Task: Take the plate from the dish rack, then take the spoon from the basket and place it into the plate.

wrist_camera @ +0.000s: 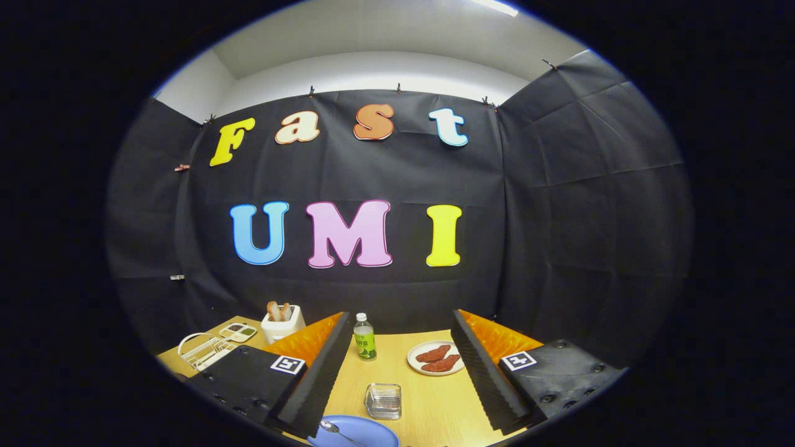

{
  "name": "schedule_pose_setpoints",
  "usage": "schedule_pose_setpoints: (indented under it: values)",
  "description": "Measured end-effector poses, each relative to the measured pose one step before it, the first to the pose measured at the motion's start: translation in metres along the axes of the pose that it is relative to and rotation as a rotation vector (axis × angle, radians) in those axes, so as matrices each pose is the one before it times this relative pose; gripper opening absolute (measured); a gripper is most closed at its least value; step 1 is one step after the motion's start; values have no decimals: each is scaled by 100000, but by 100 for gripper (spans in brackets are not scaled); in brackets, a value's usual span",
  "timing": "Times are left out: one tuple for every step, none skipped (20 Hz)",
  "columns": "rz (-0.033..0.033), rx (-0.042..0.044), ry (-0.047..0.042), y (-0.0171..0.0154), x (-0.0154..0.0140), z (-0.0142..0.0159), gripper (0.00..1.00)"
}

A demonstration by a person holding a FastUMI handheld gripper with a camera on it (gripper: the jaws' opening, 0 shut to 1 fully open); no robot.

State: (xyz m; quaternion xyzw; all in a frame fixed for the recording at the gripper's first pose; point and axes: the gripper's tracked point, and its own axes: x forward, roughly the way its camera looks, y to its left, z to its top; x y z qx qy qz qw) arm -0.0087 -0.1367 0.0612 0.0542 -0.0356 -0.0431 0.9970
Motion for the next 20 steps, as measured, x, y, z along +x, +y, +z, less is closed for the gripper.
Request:
schedule_pose_setpoints:
  values:
    - [-1065,-1219,1250,76,-189,-515,98]
    - [-559,-637,1167,363,-270,-408,98]
    - [-544,-242,702,446,-280,-120,98]
    - [-498,-51,295,319,-303,-12,99]
    - [-723,-106,180,297,-121,-65,99]
    - [-742,-92,193,243,-161,-94,98]
    - [-521,89,418,327,-140,-137,98]
    - [-227,351,320,363,-115,-85,98]
    - [-74,578,414,359,-101,-96,98]
    - [-152,549,536,242,-181,-157,98]
    - [-303,377,413,133,-130,-193,98]
    - [-339,374,285,132,-167,-153,98]
    - [-341,364,304,135,-53,-119,99]
    - [-229,335,392,154,-173,-170,98]
    - [-156,267,440,160,-64,-199,98]
    - [-77,204,594,105,-62,-283,98]
    - [110,72,589,349,151,-486,98]
    - [274,194,544,248,2,-279,98]
    - [388,34,302,309,-80,-17,99]
    - [278,-207,73,227,-153,22,98]
